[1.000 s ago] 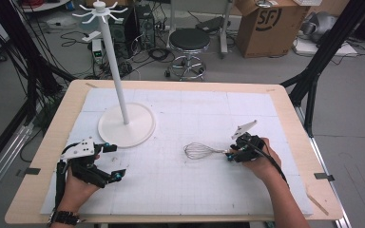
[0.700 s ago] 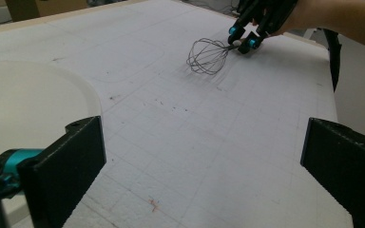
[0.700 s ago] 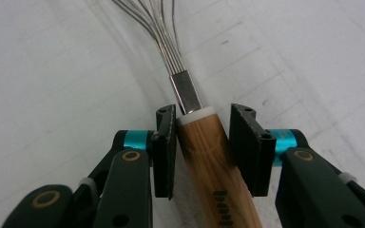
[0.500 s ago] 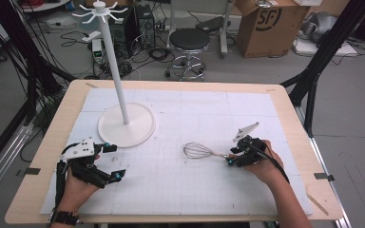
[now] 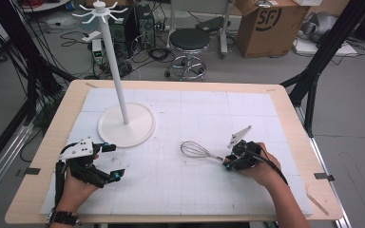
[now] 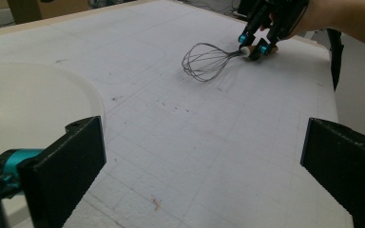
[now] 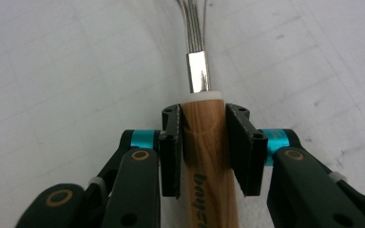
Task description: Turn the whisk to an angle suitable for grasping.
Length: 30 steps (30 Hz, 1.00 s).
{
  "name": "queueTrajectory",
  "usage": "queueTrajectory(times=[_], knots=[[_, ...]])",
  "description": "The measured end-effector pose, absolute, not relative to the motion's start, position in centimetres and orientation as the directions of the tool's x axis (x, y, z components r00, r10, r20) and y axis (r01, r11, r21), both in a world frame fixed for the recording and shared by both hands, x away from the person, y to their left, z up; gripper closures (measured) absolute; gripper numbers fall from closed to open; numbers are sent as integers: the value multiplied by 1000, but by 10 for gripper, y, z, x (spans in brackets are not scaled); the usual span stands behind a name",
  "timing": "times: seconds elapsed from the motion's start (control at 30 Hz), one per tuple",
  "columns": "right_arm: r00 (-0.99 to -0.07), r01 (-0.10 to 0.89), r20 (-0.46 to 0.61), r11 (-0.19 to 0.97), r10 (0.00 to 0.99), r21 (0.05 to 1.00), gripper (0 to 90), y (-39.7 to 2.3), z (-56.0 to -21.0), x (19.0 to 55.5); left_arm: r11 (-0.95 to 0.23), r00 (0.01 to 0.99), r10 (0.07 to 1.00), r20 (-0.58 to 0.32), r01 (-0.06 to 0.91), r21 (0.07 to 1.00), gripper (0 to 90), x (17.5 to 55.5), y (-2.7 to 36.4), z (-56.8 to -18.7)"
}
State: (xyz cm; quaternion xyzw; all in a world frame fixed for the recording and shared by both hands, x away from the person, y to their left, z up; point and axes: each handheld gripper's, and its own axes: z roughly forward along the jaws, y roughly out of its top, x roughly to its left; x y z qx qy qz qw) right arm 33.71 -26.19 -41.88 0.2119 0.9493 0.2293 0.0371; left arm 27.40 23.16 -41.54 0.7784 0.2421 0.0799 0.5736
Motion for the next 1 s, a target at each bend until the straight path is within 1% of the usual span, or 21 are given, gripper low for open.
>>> queueTrajectory(times=[0.33, 0.5, 0.53, 0.67, 0.77, 0.8, 0.83, 0.87, 0.9, 0.93, 1.0], knots=[[-922, 356, 38, 808, 385, 470, 696, -242, -419, 331, -221, 872, 466, -150, 280, 934, 17, 274, 231, -415], [-942, 310, 50, 809, 331, 499, 696, -218, -422, 326, -219, 870, 470, -152, 281, 934, 17, 274, 232, -414], [-942, 310, 50, 809, 331, 499, 696, -218, -422, 326, -220, 870, 469, -151, 281, 934, 17, 274, 232, -414], [-959, 264, 46, 821, 280, 507, 690, -200, -423, 323, -220, 871, 467, -151, 280, 935, 17, 274, 233, -414], [-956, 272, 41, 822, 291, 500, 674, -197, -422, 321, -222, 871, 467, -150, 279, 934, 17, 274, 233, -414], [-953, 272, 21, 818, 304, 508, 594, -198, -422, 321, -223, 871, 468, -149, 280, 934, 17, 273, 233, -414], [-953, 272, 21, 818, 304, 508, 594, -198, -422, 321, -223, 871, 468, -149, 280, 934, 17, 273, 233, -414], [-947, 286, 21, 807, 322, 516, 560, -202, -422, 320, -223, 872, 466, -150, 280, 934, 17, 273, 233, -414], [-947, 286, 21, 807, 322, 516, 560, -202, -422, 320, -223, 871, 467, -151, 281, 933, 17, 273, 233, -414], [-940, 301, 23, 792, 341, 531, 515, -208, -421, 318, -223, 871, 468, -151, 282, 933, 17, 273, 233, -414], [-935, 315, 40, 774, 353, 549, 500, -216, -422, 315, -223, 870, 468, -152, 283, 933, 17, 273, 233, -414]])
